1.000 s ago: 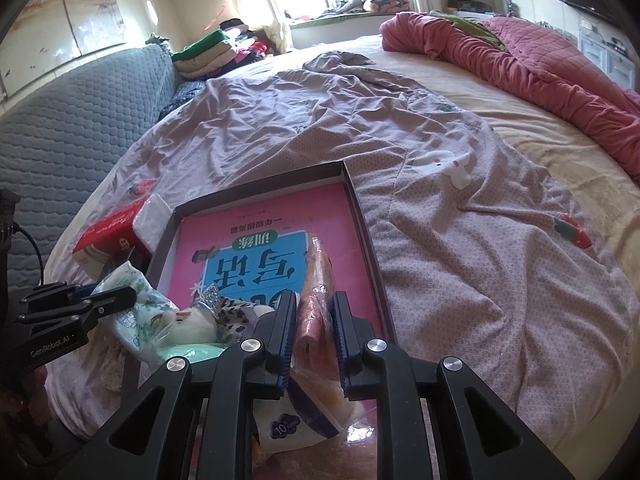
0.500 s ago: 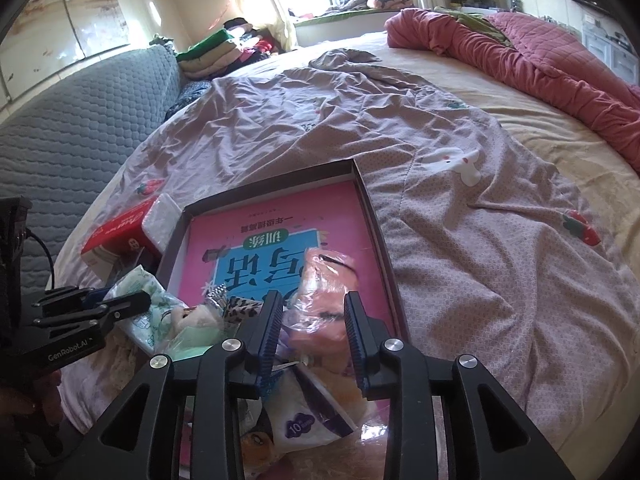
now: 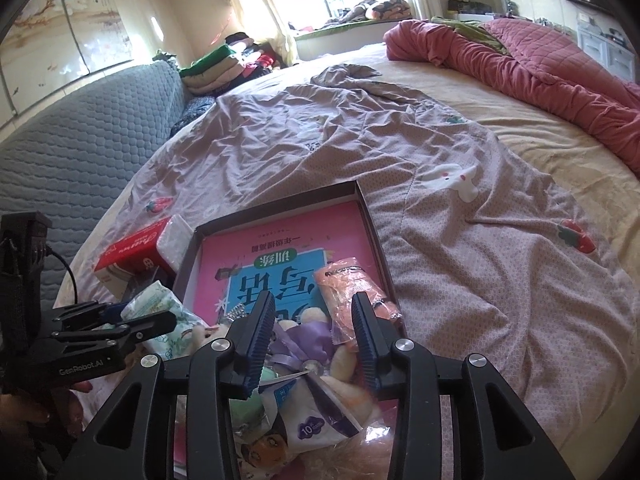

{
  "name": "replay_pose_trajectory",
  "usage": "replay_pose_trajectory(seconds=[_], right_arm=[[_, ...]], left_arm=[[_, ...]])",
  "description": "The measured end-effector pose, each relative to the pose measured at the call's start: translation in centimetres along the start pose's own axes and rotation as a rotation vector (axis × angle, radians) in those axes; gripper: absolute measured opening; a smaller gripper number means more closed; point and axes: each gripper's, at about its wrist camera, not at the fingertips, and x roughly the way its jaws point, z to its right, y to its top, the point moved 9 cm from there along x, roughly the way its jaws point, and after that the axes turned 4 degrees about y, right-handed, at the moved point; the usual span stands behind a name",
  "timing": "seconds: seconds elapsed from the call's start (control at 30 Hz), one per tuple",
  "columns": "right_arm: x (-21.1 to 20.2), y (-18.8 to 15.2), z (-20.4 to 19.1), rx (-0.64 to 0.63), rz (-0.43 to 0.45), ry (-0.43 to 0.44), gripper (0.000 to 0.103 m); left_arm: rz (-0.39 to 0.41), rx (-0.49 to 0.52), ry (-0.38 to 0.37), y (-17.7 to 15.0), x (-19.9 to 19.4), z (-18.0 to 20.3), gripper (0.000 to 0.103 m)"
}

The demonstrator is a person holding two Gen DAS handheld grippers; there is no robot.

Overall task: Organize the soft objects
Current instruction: 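Open both tools to release the white pack and pink item on the tray, then withdraw both tools toward the scrunchie and wipe pack beside the tray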

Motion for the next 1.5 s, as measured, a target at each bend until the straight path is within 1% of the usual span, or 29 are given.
replay_pose_trajectory(seconds=[0.2, 0.33, 0.43, 0.53, 0.7, 0.87, 1.0, 1.07, 1.27, 1.5], right_arm=[[-0.2, 0.1, -0.1, 0.000, 0.007, 0.000, 0.042], [-0.4, 0.3, 0.1, 0.003, 0.011, -0.004, 0.043], [-0.7, 0.4, 0.2, 0.006, 0.018, -0.008, 0.050], [-0.9, 0.5, 0.3, 0.012, 0.025, -0.008, 0.050], [-1.3, 0.7, 0.2, 0.006, 0.034, -0.024, 0.057], [-1.7, 1.0, 0.0, 0.002, 0.041, -0.037, 0.064], [-2.2, 1.1, -0.6, -0.012, 0.043, -0.046, 0.067], [-2.5, 1.1, -0.9, -0.021, 0.046, -0.051, 0.070], [-3.2, 1.7, -2.4, -0.048, 0.062, -0.046, 0.074], [-3.9, 2.0, -5.0, -0.094, 0.072, -0.034, 0.075]], left_arm=[[0.023, -0.005, -0.024, 1.5, 0.7, 0.3, 0.056], [0.029, 0.003, -0.018, 2.4, 1.2, 0.2, 0.059], [0.045, -0.007, -0.022, 3.0, 0.8, -0.1, 0.063], [0.063, -0.010, -0.015, 3.5, 0.3, -0.6, 0.067], [0.090, -0.035, -0.001, 3.8, -1.1, -1.6, 0.072], [0.113, -0.048, 0.015, 3.7, -2.8, -2.2, 0.077], [0.126, -0.041, 0.046, 3.2, -4.0, -2.2, 0.079], [0.125, -0.043, 0.051, 2.9, -4.5, -2.3, 0.080], [0.121, -0.043, 0.091, 1.7, -5.8, -2.8, 0.082], [0.129, -0.067, 0.121, 0.9, -7.8, -4.4, 0.083]])
